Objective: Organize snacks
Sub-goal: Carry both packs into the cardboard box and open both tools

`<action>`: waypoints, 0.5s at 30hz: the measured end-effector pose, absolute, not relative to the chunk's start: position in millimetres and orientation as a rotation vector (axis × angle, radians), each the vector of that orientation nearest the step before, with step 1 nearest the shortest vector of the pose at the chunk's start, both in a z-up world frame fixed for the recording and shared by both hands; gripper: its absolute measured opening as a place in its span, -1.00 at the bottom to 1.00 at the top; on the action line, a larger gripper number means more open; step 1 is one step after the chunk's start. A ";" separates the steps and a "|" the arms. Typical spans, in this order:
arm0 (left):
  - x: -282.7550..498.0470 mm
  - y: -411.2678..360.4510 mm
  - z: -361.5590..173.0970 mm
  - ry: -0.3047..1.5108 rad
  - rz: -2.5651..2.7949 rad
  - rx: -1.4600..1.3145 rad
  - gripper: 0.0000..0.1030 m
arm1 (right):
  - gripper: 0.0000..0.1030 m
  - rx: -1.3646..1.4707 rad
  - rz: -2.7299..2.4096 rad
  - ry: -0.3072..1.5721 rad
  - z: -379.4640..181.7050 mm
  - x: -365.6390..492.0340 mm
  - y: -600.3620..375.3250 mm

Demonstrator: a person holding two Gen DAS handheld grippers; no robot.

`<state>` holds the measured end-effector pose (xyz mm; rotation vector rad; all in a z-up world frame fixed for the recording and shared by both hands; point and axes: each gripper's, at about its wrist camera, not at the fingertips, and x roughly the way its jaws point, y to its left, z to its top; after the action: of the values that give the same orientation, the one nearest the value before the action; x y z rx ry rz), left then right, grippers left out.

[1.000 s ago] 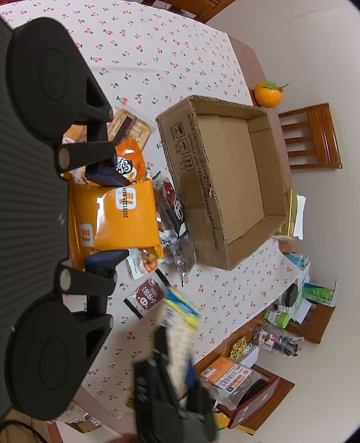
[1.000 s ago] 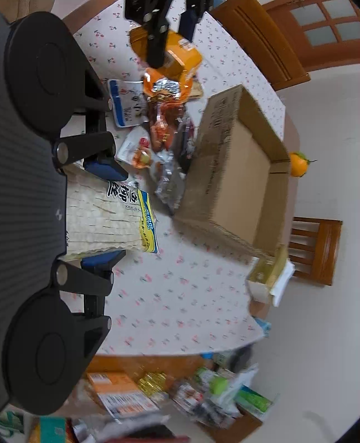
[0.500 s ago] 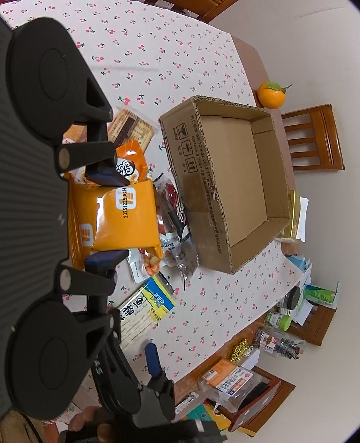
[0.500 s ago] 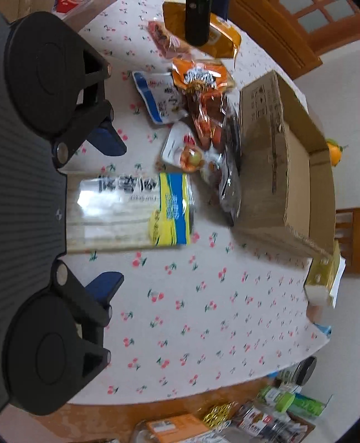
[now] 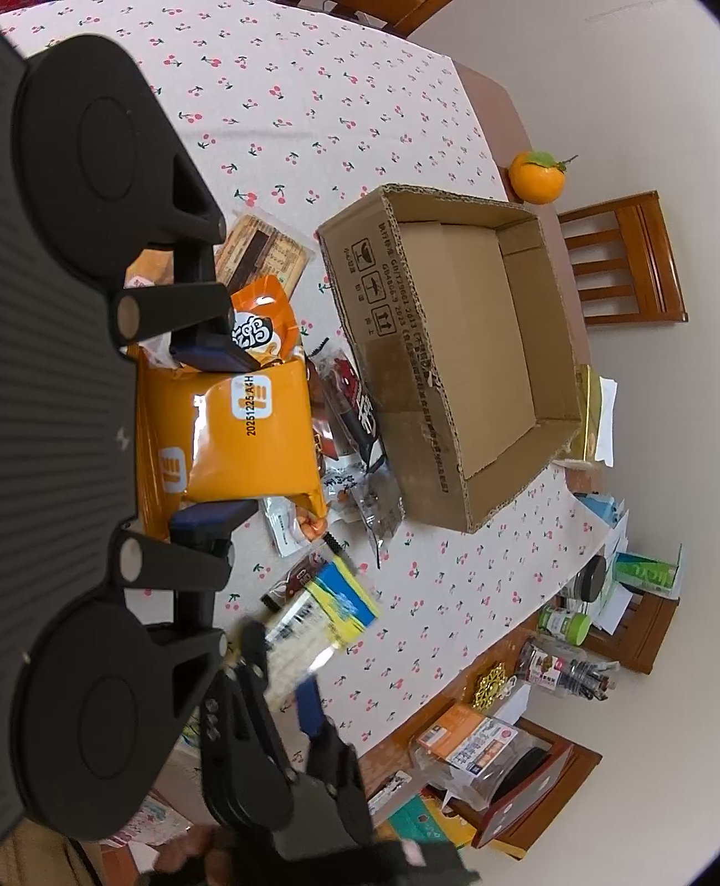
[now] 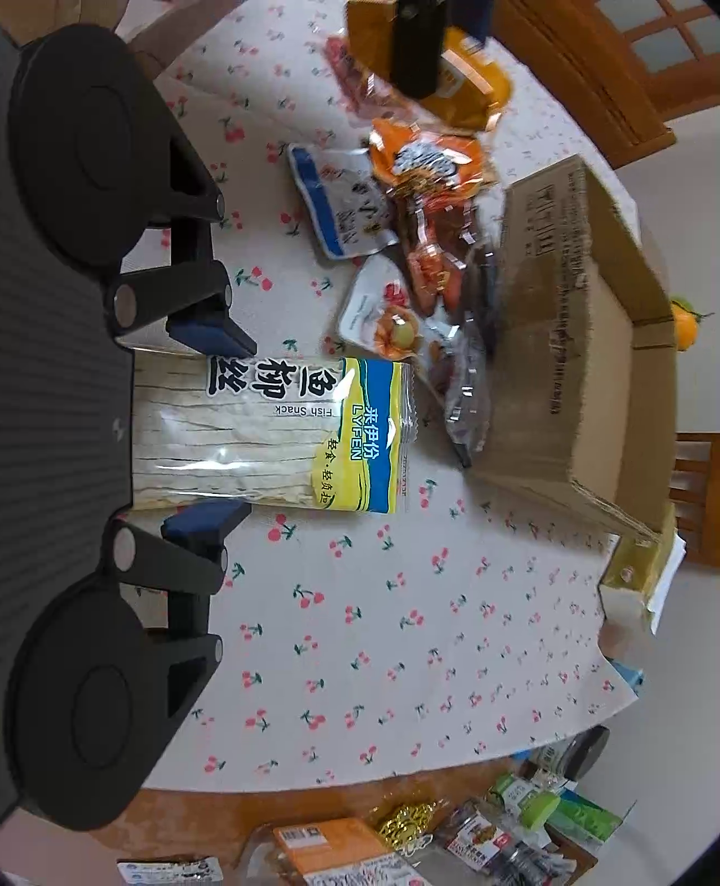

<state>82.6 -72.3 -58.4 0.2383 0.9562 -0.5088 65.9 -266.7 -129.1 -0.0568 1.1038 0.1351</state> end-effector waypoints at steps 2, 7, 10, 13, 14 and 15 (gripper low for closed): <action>84.0 -72.1 -56.8 0.959 -0.518 0.243 -0.13 | 0.15 -0.054 0.129 1.091 -117.5 64.8 -269.0; 90.9 -72.2 -50.1 0.963 -0.544 0.254 -0.13 | 0.15 -0.028 0.148 1.057 -88.8 73.1 -272.9; 96.2 -72.9 -43.9 0.953 -0.555 0.270 -0.13 | 0.16 -0.018 0.166 1.043 -74.0 83.1 -272.6; 104.7 -72.3 -36.0 0.943 -0.567 0.268 -0.13 | 0.16 -0.009 0.187 1.030 -61.4 98.1 -271.5; 108.4 -72.3 -33.0 0.936 -0.569 0.268 -0.13 | 0.16 -0.003 0.197 1.026 -58.1 102.8 -271.0; 111.6 -72.6 -30.7 0.927 -0.567 0.272 -0.13 | 0.16 0.005 0.206 1.018 -53.6 109.3 -271.0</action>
<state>111.6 -72.6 -30.7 0.2717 0.9265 -0.5666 109.3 -271.0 -53.6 0.0047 1.0176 0.2062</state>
